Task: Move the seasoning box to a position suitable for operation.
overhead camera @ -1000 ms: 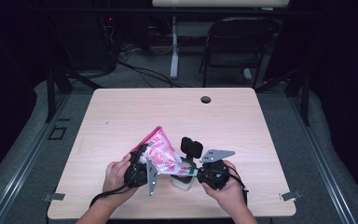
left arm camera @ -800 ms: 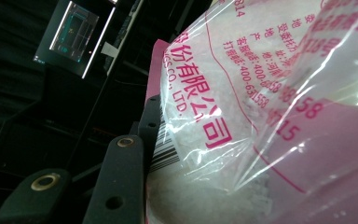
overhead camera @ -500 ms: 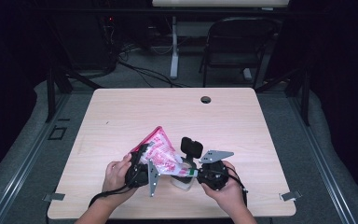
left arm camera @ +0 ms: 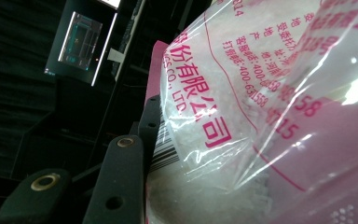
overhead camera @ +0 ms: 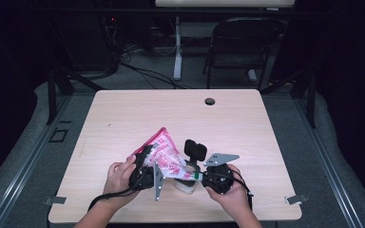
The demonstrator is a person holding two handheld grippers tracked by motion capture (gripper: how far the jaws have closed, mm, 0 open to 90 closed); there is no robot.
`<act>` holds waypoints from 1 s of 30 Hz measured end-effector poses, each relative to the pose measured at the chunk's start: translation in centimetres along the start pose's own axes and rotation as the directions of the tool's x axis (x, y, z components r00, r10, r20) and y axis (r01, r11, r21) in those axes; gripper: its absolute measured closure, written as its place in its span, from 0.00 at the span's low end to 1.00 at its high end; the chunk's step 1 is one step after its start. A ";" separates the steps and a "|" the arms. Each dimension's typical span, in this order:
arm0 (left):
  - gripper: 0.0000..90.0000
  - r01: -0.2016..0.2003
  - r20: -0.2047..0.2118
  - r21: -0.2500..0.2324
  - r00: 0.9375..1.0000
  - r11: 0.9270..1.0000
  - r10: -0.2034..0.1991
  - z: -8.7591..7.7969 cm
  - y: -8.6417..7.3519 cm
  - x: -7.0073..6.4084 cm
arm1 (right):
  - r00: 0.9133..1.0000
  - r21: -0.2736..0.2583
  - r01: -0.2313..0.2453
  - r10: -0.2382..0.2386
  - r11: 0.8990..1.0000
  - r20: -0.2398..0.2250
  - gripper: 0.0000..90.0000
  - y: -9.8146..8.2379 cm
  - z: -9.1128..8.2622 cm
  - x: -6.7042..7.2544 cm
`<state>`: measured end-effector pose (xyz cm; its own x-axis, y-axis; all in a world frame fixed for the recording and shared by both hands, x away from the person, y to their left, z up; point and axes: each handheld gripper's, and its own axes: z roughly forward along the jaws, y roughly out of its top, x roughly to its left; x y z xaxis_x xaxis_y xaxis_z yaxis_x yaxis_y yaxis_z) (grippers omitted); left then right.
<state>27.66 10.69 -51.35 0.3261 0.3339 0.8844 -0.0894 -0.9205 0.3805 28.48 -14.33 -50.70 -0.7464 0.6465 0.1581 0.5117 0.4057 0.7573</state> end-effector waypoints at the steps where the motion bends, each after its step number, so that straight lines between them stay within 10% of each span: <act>1: 0.72 -0.004 0.002 0.000 1.000 1.000 0.004 0.0 0.1 0.0 | 1.000 -0.006 -0.006 0.006 1.000 0.001 1.00 0.0 0.0 0.0; 30: 0.72 -0.083 -0.001 0.018 0.997 0.996 0.083 -0.3 0.7 0.7 | 1.000 -0.013 -0.017 0.016 1.000 -0.012 1.00 -0.2 0.0 -0.1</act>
<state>27.51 10.30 -50.38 0.3164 0.2563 0.9133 -0.0997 -0.9485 0.3007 28.45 -14.45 -50.88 -0.7429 0.6452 0.1781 0.5185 0.3864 0.7627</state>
